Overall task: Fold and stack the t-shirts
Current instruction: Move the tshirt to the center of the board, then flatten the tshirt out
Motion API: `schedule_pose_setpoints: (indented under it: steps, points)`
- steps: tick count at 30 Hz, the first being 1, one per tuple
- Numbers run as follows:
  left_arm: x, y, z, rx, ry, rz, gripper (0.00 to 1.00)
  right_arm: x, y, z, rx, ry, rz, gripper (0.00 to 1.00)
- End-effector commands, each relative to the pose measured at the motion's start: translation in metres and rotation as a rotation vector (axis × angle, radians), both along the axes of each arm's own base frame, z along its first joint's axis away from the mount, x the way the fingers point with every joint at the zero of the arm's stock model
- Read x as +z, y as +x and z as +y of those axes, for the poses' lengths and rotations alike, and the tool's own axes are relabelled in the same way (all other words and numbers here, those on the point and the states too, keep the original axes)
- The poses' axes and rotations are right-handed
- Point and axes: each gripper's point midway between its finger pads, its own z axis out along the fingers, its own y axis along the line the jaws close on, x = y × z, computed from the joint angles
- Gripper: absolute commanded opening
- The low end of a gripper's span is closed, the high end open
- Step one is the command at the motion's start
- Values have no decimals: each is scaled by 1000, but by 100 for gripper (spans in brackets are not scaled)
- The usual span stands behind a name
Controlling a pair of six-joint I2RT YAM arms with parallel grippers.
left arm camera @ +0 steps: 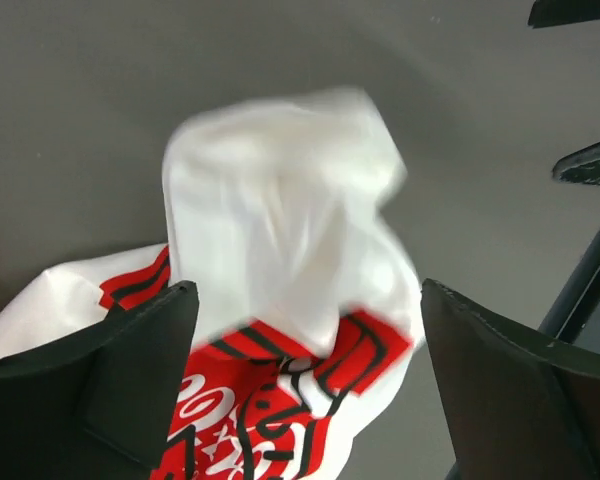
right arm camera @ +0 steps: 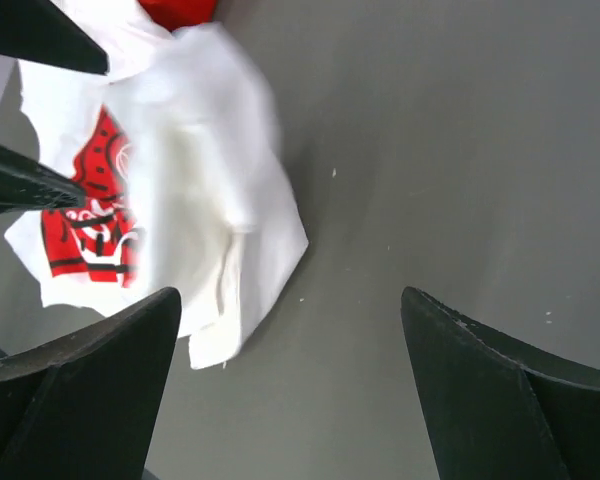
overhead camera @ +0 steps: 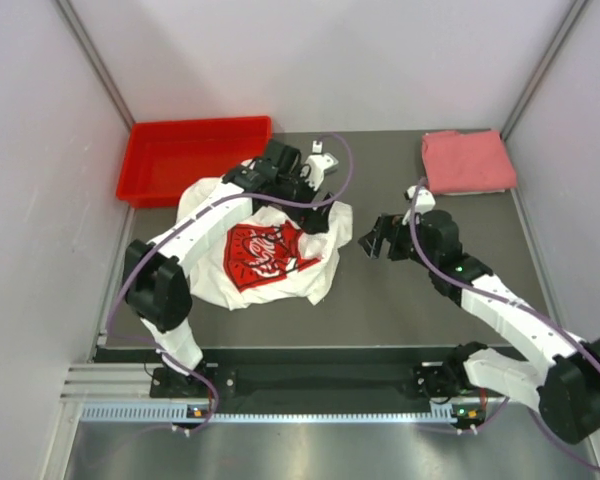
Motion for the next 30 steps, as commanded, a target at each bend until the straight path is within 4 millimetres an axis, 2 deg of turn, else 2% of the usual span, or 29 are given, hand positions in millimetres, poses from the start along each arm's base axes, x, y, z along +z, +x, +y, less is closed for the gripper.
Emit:
schedule_pose_setpoints:
  steps: [1, 2, 3, 5, 6, 7, 8, 9, 10, 11, 12, 13, 14, 15, 17, 18, 20, 22, 24, 28, 29, 30]
  points:
    - [35, 8, 4, -14, -2, -104, 99, -20, 3, 19, 21, 26, 44, 91]
    - [36, 4, 13, -16, 22, -114, 99, -24, 3, 25, 32, 22, 56, 91]
    - [40, 9, 29, 23, 37, -135, 99, -28, 4, 29, 35, 13, 63, 91]
    - [52, 1, 60, 62, 40, -181, 99, -41, 4, 42, 59, -26, 97, 91]
    - [53, 5, 86, 110, 50, -194, 99, -46, 6, 44, 55, -47, 102, 91]
    - [49, -7, 108, 118, 82, -218, 99, -54, 7, 49, 60, -63, 122, 91]
    - [42, -13, 126, 139, 120, -217, 99, -58, 9, 50, 60, -70, 131, 91]
    - [17, -22, 154, 177, 186, -178, 98, -61, 12, 50, 46, -71, 139, 91]
    - [18, -34, 170, 157, 231, -220, 95, -67, 15, 51, 35, -80, 156, 91]
    - [6, -44, 183, 152, 278, -206, 92, -69, 17, 51, 23, -80, 166, 91]
    - [-25, -69, 198, 133, 350, -114, 84, -71, 20, 50, 5, -84, 167, 91]
    - [-34, -77, 215, 135, 434, -118, 82, -73, 24, 50, -9, -87, 173, 91]
    - [-47, -85, 224, 133, 476, -90, 82, -73, 26, 51, -17, -80, 179, 91]
    - [-72, -103, 231, 125, 498, -22, 82, -75, 34, 46, -62, -95, 174, 91]
    - [-98, -123, 237, 112, 521, 53, 82, -79, 41, 44, -95, -94, 187, 89]
    - [-119, -142, 242, 96, 541, 119, 82, -88, 45, 42, -105, -100, 210, 88]
    - [-133, -155, 245, 84, 555, 166, 82, -87, 52, 49, -93, -72, 211, 84]
    - [-146, -169, 248, 69, 569, 214, 82, -96, 57, 52, -88, -66, 230, 82]
    - [-157, -180, 251, 58, 582, 256, 82, -101, 63, 57, -67, -47, 255, 76]
    - [-164, -187, 253, 48, 592, 292, 82, -101, 69, 61, -58, -9, 258, 53]
    - [-166, -190, 253, 44, 596, 304, 82, -98, 70, 62, -61, 6, 252, 39]
    - [-171, -196, 254, 37, 603, 329, 82, -98, 72, 59, -69, 10, 250, 31]
